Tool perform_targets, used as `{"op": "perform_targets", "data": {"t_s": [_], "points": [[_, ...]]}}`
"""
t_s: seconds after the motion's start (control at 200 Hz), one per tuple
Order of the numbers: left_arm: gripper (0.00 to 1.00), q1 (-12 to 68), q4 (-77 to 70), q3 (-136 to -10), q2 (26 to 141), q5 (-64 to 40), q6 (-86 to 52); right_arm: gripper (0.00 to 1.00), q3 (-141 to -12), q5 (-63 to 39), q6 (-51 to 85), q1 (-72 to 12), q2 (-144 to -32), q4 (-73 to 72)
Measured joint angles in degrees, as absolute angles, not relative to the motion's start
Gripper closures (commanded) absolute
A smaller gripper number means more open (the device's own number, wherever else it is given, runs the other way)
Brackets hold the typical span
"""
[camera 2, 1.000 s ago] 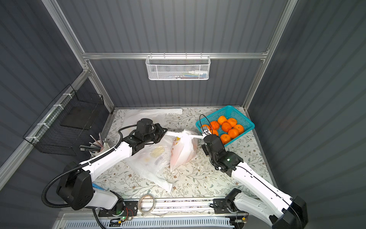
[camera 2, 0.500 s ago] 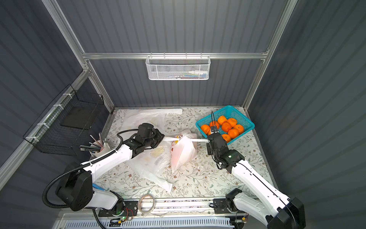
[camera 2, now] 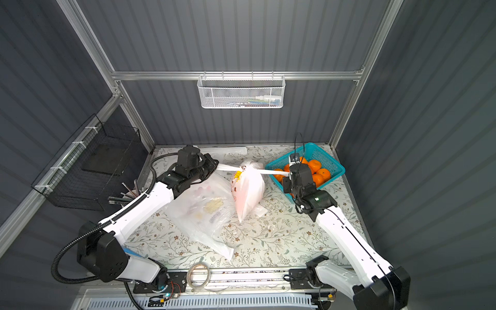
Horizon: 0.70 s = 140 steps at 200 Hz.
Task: Place the oranges into plastic bags & tie knots
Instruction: Tie the plastic bag at the center of the board.
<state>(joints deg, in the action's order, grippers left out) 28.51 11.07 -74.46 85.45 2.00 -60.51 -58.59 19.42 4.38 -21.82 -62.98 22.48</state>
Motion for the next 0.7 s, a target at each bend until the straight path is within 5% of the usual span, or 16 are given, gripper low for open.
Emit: {"op": "perform_targets", "data": {"t_s": [0.7], "points": [[1.00,24.1,14.2,-99.2,111.4,4.8,-54.2,1.00,-76.4,7.7,-2.0,-12.1,-90.0,14.8]]}}
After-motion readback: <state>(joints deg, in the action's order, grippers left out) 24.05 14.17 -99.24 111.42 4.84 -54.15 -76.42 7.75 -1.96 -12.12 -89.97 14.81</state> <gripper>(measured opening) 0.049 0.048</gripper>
